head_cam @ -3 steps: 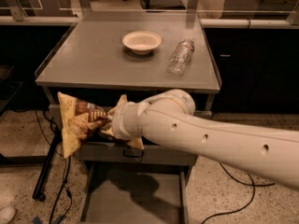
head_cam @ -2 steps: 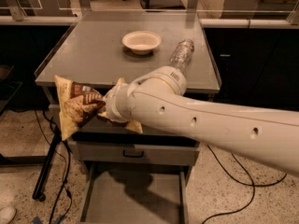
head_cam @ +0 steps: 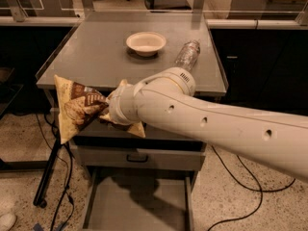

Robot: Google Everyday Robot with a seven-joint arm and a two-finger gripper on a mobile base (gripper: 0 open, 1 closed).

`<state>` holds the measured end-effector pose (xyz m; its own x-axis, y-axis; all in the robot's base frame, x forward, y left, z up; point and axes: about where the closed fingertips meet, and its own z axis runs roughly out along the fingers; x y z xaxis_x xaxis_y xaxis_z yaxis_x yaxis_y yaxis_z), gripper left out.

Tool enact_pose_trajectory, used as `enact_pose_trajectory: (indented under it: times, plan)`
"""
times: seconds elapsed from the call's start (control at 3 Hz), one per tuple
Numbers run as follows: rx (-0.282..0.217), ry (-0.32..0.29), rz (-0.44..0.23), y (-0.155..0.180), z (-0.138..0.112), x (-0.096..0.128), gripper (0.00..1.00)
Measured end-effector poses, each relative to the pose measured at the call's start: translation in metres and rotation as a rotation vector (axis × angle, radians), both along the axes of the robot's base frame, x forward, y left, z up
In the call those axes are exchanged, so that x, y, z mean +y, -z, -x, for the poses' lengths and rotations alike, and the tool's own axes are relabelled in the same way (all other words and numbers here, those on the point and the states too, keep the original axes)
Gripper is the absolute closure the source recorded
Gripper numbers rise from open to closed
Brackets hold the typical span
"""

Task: Pick brown chip bag from bottom drawer and place on counter

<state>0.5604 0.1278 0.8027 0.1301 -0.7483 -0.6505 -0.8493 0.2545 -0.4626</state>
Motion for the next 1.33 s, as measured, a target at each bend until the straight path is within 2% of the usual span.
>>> enact_pose_trajectory:
  times: [0.33,0.67,1.0,1.33]
  plan:
    - [0.042,-0.044,-0.059,-0.023,0.026,-0.016,1.0]
    - [0.039,-0.04,-0.064,-0.027,0.019,-0.018,1.0]
    - [0.003,-0.05,-0.061,-0.06,-0.015,-0.012,1.0]
    - [-0.04,-0.066,-0.054,-0.096,-0.034,-0.01,1.0]
